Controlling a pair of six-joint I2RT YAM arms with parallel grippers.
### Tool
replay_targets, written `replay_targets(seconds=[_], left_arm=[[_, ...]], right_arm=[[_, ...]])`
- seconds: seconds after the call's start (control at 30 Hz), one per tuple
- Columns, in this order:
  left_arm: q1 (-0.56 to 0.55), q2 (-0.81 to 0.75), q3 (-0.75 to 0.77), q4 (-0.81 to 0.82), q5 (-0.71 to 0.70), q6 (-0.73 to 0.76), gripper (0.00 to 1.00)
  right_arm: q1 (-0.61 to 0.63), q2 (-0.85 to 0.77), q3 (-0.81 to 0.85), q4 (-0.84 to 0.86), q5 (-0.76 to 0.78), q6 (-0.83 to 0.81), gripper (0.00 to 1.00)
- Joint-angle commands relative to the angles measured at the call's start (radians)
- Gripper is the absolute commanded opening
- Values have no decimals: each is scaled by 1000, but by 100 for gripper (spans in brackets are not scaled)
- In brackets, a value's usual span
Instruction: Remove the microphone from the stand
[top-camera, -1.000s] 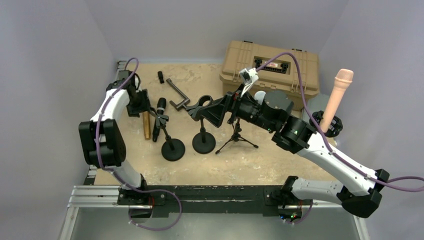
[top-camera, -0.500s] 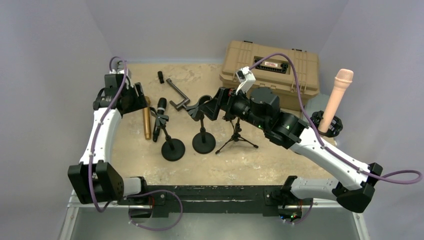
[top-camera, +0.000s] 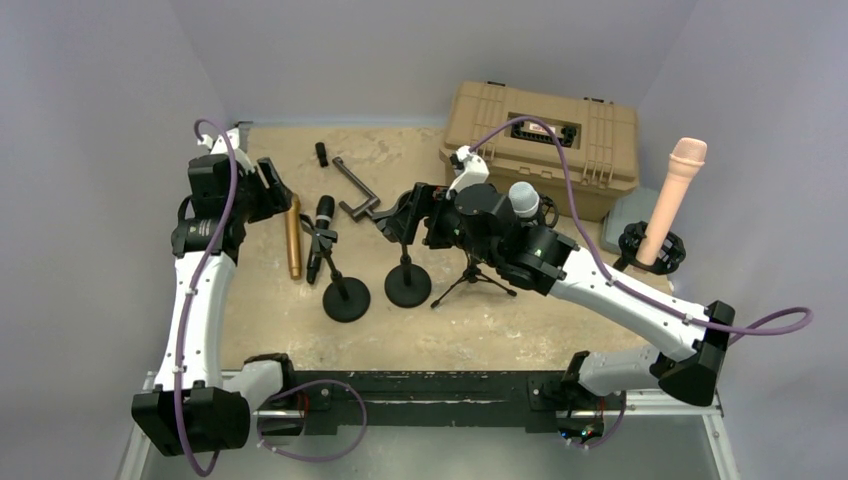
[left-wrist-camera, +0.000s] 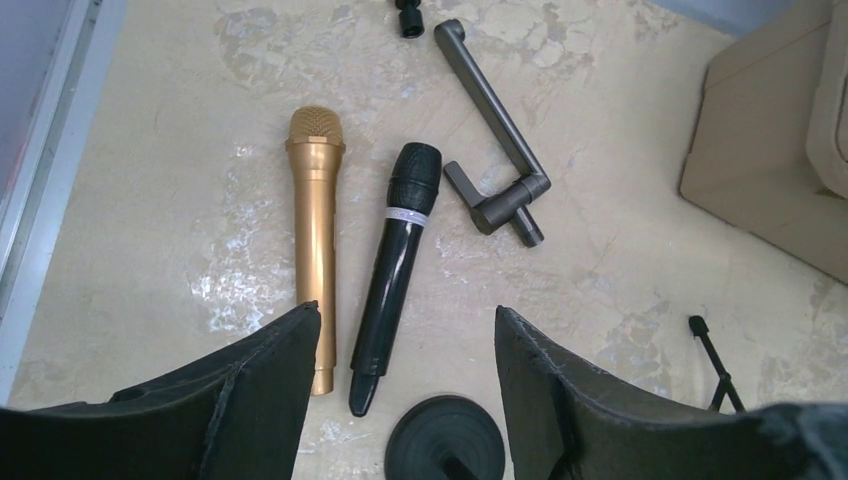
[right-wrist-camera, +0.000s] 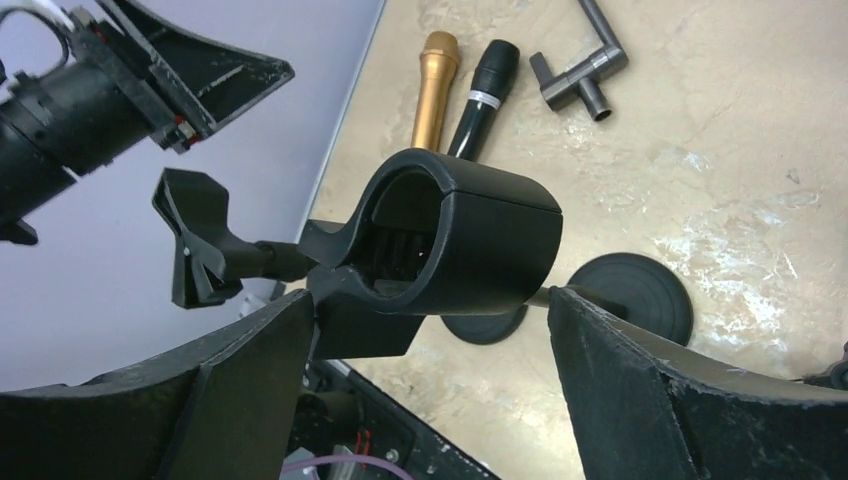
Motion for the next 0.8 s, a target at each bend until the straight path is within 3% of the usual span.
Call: replay_targets(seconds=[0.0,0.1,0.23,0.33,0.5,0.77], left_arm=[[5,-25,-13,61,47,-25,63],[4,-40,-17,65,53,-27,63],[4,-63,-26,73,45,-25,63],[5,-74,-25,71,42,-25,63],[4,-93,-31,75,30,-24,63],[5,-101,-33,81,40,-25,63]], right_arm=[[7,-36,6,28,137,35,81],[7,-33,0,40,155,35,78],[7,-29,-12,49,162,33,66],[7,-16,-22,34,161,25,65],[13,-39,-133,55,161,51,57],[103,17,-210,28,228,79,58]])
